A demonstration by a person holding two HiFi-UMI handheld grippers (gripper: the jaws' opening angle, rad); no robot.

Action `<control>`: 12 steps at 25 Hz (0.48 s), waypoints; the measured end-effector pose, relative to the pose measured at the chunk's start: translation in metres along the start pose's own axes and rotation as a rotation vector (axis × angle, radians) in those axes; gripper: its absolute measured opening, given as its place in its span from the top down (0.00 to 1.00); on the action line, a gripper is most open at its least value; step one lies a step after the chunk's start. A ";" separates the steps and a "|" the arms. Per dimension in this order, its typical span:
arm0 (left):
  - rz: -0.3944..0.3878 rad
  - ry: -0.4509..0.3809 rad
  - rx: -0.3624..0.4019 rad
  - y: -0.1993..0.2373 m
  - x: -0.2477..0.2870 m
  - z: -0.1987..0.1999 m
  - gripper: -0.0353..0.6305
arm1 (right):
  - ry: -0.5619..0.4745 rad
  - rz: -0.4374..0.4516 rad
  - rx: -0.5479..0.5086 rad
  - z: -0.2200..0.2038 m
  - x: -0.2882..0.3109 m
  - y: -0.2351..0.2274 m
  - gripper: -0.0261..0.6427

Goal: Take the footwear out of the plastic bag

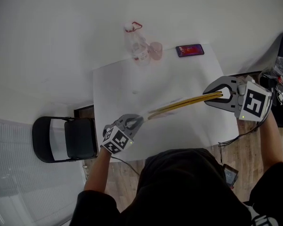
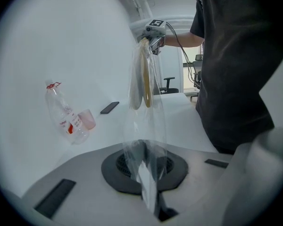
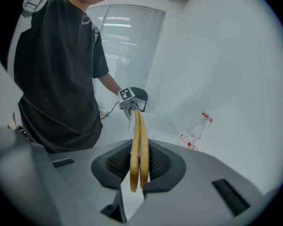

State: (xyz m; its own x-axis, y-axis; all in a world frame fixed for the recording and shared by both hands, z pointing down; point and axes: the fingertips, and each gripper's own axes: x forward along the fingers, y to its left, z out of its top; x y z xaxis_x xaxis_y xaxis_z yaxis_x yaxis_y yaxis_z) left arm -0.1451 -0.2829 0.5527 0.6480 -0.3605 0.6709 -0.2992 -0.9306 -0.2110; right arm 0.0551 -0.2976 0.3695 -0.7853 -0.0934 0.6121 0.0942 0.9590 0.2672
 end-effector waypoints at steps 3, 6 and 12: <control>0.020 0.012 -0.018 0.003 -0.002 -0.011 0.91 | 0.010 -0.003 -0.013 -0.001 -0.007 -0.003 0.86; 0.039 0.028 -0.047 0.003 -0.005 -0.023 0.91 | 0.038 -0.013 -0.028 -0.004 -0.018 -0.006 0.86; 0.052 0.015 -0.100 0.006 -0.011 -0.036 0.91 | 0.060 -0.050 -0.031 -0.007 -0.032 -0.010 0.86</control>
State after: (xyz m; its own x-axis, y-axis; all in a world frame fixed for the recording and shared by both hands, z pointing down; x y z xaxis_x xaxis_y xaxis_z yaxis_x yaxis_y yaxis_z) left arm -0.1794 -0.2823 0.5693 0.6193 -0.4061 0.6720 -0.4010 -0.8994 -0.1740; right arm 0.0838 -0.3065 0.3524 -0.7512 -0.1577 0.6409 0.0758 0.9440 0.3212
